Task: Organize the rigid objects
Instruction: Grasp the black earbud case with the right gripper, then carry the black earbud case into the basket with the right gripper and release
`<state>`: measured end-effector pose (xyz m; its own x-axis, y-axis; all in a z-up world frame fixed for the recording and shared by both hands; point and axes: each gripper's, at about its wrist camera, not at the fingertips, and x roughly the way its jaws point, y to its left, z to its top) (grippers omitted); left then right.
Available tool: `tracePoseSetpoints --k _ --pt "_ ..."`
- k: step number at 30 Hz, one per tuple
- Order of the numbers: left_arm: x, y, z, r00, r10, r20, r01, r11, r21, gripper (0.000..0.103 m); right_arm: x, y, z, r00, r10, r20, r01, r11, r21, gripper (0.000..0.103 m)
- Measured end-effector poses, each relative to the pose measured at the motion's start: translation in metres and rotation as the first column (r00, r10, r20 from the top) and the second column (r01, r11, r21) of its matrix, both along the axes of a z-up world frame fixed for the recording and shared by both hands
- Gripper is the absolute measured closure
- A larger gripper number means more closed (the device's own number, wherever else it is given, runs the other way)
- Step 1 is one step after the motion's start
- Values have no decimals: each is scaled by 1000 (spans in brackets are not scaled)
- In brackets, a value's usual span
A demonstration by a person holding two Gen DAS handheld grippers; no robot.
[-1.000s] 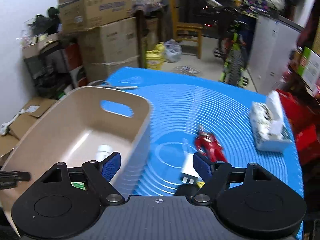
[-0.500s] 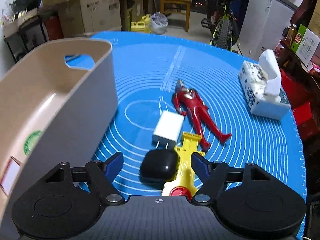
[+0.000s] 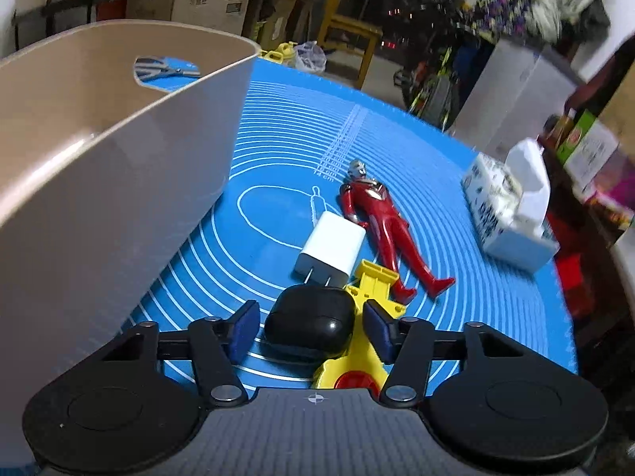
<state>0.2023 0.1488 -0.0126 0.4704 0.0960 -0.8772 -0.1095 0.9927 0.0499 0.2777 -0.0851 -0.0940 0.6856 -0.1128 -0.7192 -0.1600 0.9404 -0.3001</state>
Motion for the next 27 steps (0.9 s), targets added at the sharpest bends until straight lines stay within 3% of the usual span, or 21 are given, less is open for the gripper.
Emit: tracePoseSetpoints --k 1,5,27 --pt "0 0 0 1000 0 0 0 1000 0 89 -1 2 -1 1000 6 7 -6 1000 -13 46" --pt "0 0 0 1000 1 0 -1 1000 0 89 -5 10 -6 999 17 38 -15 998 -60 47" --pt "0 1 0 1000 0 0 0 1000 0 89 -35 7 2 989 73 127 -70 997 -35 48"
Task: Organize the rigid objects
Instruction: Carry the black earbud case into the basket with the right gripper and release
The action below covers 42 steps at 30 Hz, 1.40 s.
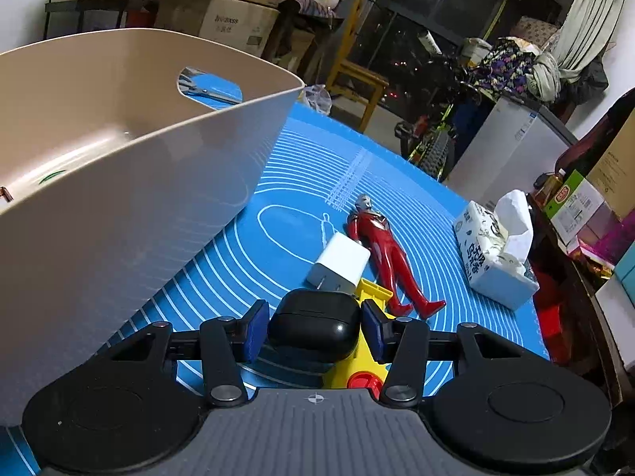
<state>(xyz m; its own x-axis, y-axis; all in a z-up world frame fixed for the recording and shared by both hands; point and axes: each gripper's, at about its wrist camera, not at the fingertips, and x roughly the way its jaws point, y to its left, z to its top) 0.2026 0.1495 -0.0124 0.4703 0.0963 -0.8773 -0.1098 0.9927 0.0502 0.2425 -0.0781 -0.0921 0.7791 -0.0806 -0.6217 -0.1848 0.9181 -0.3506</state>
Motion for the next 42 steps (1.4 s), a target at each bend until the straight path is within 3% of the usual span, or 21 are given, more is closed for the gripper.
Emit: tracePoseSetpoints --k 7,16,27,34,42 --pt "0 0 0 1000 0 0 0 1000 0 89 -5 -1 19 999 -4 44 3 1000 30 48" --pt "0 0 0 1000 0 0 0 1000 0 89 -8 0 72 988 17 155 -29 996 79 48" --pt "0 0 0 1000 0 0 0 1000 1 89 -2 34 118 968 104 228 -133 984 116 48" --pt "0 0 0 1000 0 0 0 1000 1 89 10 67 123 967 167 192 -195 971 137 48" --pt "0 0 0 1000 0 0 0 1000 1 89 29 101 104 978 206 37 -210 965 156 48"
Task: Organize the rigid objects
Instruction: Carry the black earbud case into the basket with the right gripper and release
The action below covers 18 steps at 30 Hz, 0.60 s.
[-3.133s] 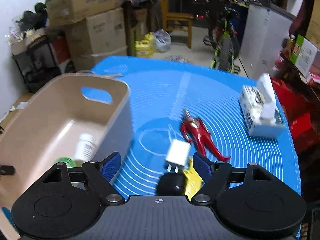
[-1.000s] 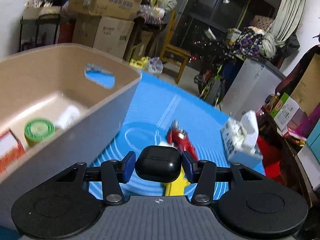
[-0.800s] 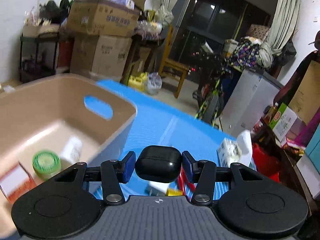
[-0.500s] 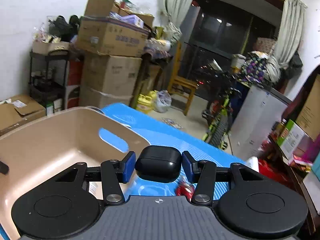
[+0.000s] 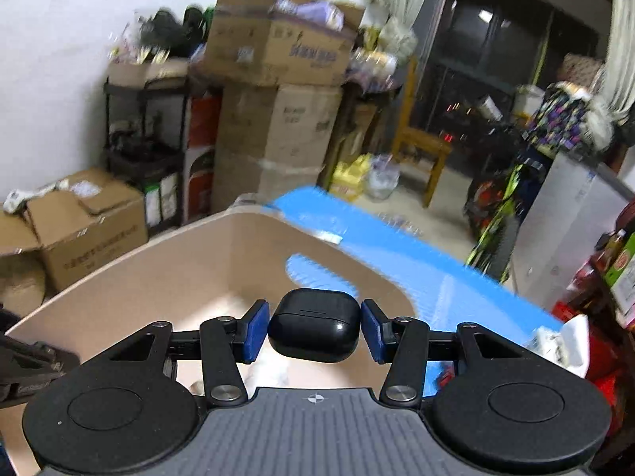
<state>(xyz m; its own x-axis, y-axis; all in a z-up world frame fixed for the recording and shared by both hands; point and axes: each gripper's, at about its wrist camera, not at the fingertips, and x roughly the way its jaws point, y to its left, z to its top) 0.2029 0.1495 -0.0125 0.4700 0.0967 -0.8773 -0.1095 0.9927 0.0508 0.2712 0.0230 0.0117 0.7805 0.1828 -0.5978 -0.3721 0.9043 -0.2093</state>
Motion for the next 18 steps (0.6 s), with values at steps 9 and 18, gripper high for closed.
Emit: tracePoseSetpoints --k 9,18 --pt "0 0 0 1000 0 0 0 1000 0 89 7 19 -29 980 25 -197 -42 996 -83 48" --pt "0 0 0 1000 0 0 0 1000 1 89 9 28 -48 951 21 -308 -64 990 -129 48"
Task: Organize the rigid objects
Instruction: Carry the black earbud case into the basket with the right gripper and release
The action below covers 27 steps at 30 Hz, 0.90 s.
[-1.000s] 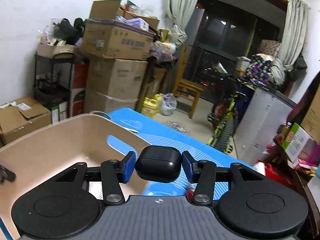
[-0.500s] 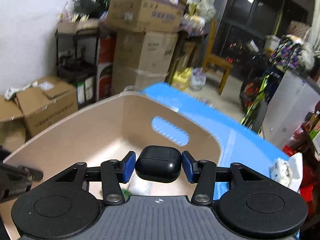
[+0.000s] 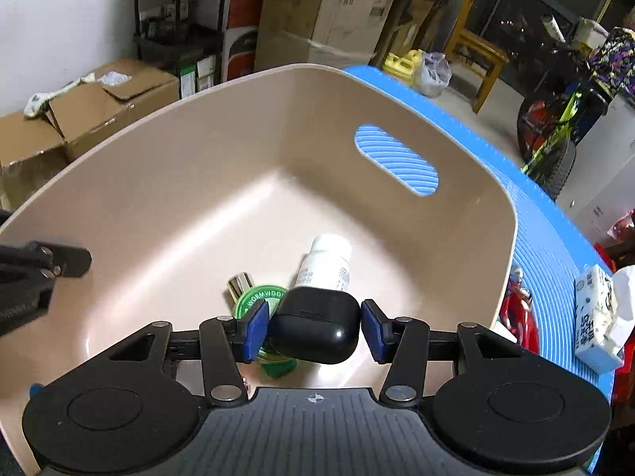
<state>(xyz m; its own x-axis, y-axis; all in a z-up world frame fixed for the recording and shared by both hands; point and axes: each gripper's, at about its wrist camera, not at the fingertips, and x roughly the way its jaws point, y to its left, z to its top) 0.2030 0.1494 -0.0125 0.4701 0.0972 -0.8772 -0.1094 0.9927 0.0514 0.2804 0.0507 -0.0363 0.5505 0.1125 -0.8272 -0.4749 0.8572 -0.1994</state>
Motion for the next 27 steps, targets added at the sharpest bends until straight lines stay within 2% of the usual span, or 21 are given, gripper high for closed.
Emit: tracePoseSetpoints --k 5,7,10,13,15,21,24,26,27 --pt "0 0 0 1000 0 0 0 1000 0 89 3 -2 3 1000 -1 -16 1 1000 17 47" --pt "0 0 0 1000 0 0 0 1000 0 89 2 -5 5 1000 -1 -11 1 999 34 41" --pt "0 0 0 1000 0 0 0 1000 0 89 -2 -9 7 1000 1 3 -2 998 64 38" --pt "0 0 0 1000 0 0 0 1000 0 89 -6 -13 14 1000 -1 28 -2 996 94 29" --pt "0 0 0 1000 0 0 0 1000 0 89 -10 -20 19 999 -13 43 7 992 123 27" --pt "0 0 0 1000 0 0 0 1000 -1 89 -19 -54 36 991 -103 87 82 973 215 21" --pt "0 1 0 1000 0 -1 0 1000 -1 89 -27 -74 47 986 -115 120 77 954 288 21" --pt "0 1 0 1000 0 -1 0 1000 -1 89 -32 -84 53 976 -150 155 100 951 291 12" --pt "0 0 0 1000 0 0 0 1000 0 89 -35 -91 57 972 -162 171 105 948 302 12"
